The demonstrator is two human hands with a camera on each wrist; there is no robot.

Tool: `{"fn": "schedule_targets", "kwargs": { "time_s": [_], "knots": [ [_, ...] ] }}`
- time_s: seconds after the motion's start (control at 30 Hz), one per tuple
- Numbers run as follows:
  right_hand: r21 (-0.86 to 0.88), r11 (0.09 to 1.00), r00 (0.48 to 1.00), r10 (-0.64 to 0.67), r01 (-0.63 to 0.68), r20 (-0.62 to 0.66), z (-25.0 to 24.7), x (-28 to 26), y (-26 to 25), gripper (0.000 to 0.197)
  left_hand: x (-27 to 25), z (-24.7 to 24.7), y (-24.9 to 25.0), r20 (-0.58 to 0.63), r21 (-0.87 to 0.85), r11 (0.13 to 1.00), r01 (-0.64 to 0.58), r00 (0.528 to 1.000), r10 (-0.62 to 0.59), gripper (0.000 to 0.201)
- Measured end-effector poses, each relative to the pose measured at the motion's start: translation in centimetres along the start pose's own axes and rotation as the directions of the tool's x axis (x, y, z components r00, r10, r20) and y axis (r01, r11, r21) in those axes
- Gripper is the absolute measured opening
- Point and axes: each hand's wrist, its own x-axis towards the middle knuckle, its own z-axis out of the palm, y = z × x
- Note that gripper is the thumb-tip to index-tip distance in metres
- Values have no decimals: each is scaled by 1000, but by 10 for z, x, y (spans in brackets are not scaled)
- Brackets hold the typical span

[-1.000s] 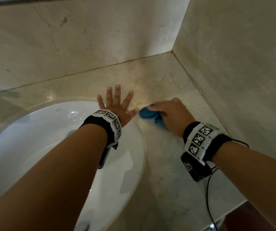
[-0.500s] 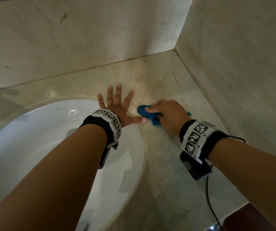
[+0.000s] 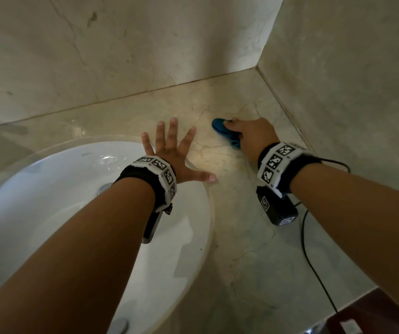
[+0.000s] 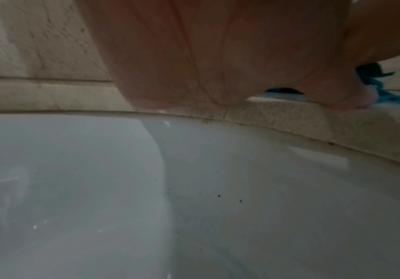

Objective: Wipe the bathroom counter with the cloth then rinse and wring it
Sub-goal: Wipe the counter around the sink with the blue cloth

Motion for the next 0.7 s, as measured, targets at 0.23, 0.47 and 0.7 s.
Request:
{"fn": "schedule_targets", "kwargs": {
  "time_s": [0.23,0.47,0.7],
  "knots": [
    [-532,795,945,-149,290,292,-9,-45,16,44,-4,-6,3,11,-4,1000,12,1000,-12,126],
    [-662,629,907,-195,408,373,-11,-47,36,36,-4,-6,3,5,7,1000,7,1000,-7,125],
    [-549,809,977,-200,210,78,-20,-2,9,37,-3,-3,2,2,5,1000,6,1000,-6,125]
  ]
}}
